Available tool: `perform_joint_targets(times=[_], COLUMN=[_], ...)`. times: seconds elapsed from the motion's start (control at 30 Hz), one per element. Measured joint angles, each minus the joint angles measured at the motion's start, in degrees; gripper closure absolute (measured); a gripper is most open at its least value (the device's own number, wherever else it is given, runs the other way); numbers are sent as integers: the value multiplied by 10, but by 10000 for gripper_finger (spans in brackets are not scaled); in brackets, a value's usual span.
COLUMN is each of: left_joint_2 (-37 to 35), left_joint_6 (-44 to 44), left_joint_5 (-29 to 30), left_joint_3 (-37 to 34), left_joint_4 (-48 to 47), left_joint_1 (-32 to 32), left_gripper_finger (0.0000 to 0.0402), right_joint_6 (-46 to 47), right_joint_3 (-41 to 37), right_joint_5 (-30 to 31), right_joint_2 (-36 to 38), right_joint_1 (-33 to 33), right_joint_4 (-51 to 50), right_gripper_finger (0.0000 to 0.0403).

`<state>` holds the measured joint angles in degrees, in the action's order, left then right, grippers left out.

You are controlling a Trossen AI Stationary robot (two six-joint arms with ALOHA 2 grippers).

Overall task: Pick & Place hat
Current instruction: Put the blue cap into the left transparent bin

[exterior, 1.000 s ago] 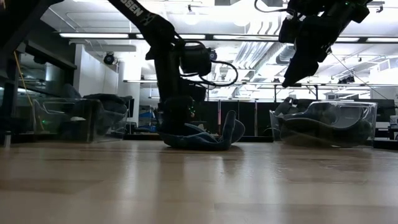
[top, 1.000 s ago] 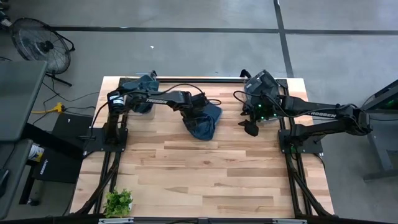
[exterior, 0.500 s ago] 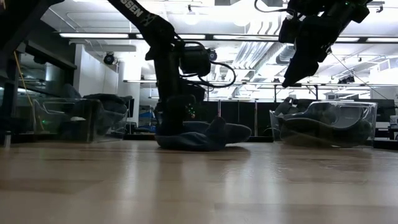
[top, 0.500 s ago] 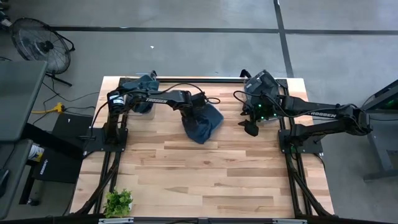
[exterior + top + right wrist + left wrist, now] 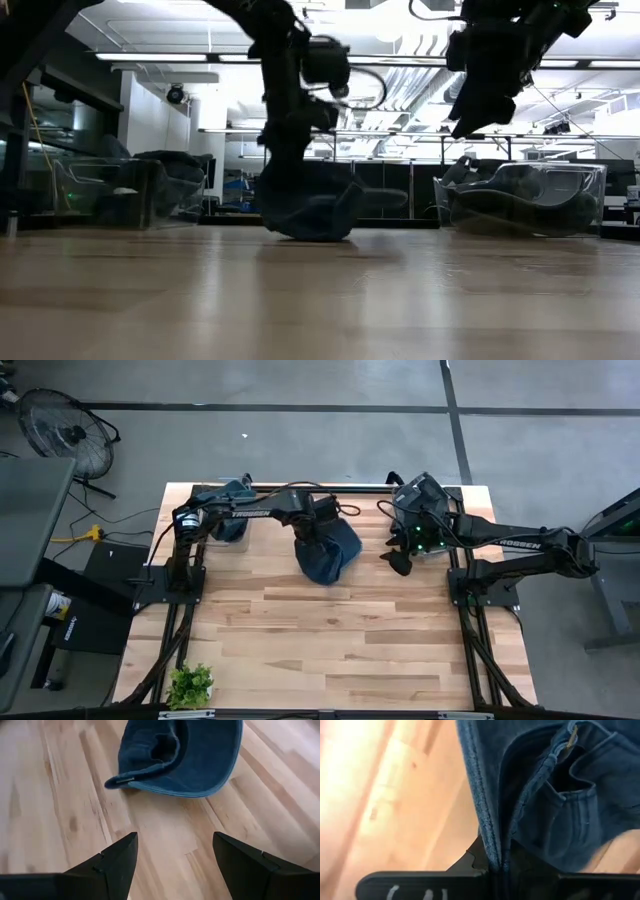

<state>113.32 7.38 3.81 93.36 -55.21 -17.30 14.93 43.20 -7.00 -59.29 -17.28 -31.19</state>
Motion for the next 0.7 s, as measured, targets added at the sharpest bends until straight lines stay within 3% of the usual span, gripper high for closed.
perform_joint_targets(times=[0.17, 0.33, 0.7], left_joint_2=[0, -21, -152], left_joint_6=[10, 24, 84], left_joint_5=[53, 64, 99], left_joint_3=[73, 113, 109], left_joint_4=[-69, -106, -168], left_joint_1=[-3, -27, -103], left_gripper_finger=[392, 392, 392], right_joint_6=[111, 176, 150], right_joint_3=[0, 0, 0], right_joint_5=[0, -1, 7], right_joint_2=[0, 0, 0], right_joint_1=[-10, -15, -15], right_joint_4=[33, 100, 122], right_gripper_finger=[151, 151, 151])
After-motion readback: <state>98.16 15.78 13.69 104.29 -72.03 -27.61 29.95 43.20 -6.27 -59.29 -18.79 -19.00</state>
